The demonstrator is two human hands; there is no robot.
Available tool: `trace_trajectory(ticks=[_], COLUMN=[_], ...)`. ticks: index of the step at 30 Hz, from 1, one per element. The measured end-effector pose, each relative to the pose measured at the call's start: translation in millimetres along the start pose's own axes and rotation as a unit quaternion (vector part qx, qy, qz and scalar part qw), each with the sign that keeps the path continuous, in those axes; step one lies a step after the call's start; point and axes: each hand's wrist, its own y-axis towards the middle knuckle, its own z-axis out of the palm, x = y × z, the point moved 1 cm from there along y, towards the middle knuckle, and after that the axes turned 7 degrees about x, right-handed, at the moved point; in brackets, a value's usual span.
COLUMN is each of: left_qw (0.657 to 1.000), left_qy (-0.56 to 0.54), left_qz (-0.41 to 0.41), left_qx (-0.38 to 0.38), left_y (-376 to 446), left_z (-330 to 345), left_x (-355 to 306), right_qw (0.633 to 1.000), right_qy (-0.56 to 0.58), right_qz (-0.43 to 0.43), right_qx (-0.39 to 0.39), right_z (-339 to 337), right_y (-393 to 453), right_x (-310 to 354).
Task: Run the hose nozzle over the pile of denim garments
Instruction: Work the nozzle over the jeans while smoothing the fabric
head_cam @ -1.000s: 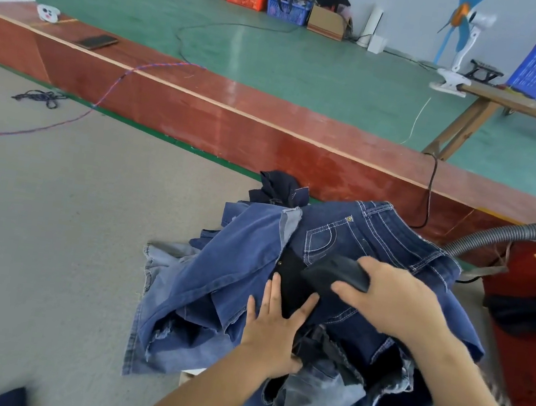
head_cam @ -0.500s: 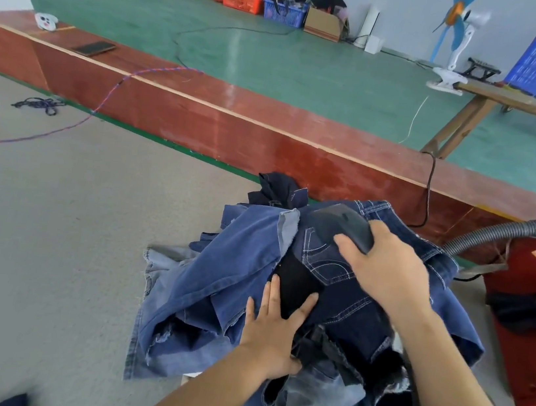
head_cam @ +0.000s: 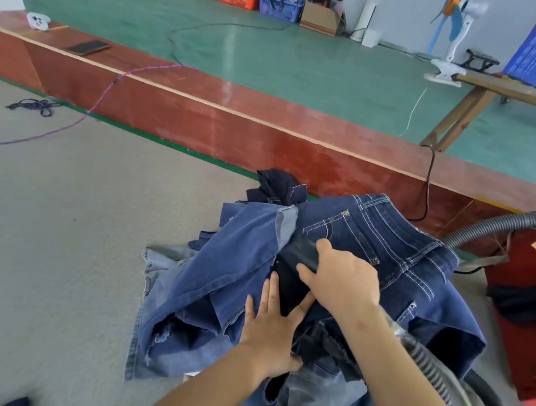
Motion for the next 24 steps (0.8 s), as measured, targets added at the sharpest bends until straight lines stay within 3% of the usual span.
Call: trace_trajectory(ticks=[4,7,14,15,16,18,19,24], left_qw=[1.000,1.000,0.999,0.994,0.974,0.897,0.878,0.922], left_qy=[0.010,0.000,-0.040,-0.078,-0.126,-0.203,-0.204,-0.224], left_qz=[-0.005,0.004,0.011,0.015,0.021,0.001,-0.018,-0.073], left_qx=[0.002,-0.002,-0.018,-0.079,-0.189,-0.392,-0.433,-0.308], left_y=[-1,-1,-8,-10,-12,-9,-2,39], left_z=[0,0,-13,-21,-30,-51,-59,-84], left_x=[-1,0,-1,-1,0,6,10,25], right_qw=[0.989,0.984,0.990,0.990,0.990,0.986,0.983,0.984], right_qy=[0.137,0.156,0.126,0.124,0.123,0.138,0.153,0.168], right_qz=[0.035,0.043,0.058,0.065,0.073,0.088,0.093,0.057], right_qx=[-0.041,-0.074,0.020,0.017,0.007,-0.019,-0.030,-0.017], right_z=[-15,-37,-35,-33,-34,-36,-38,-41], right_y=[3,1,-16,-15,-15,-13,-13,-17], right_x=[-3,-22,-43,-44,-47,-52,-54,-56])
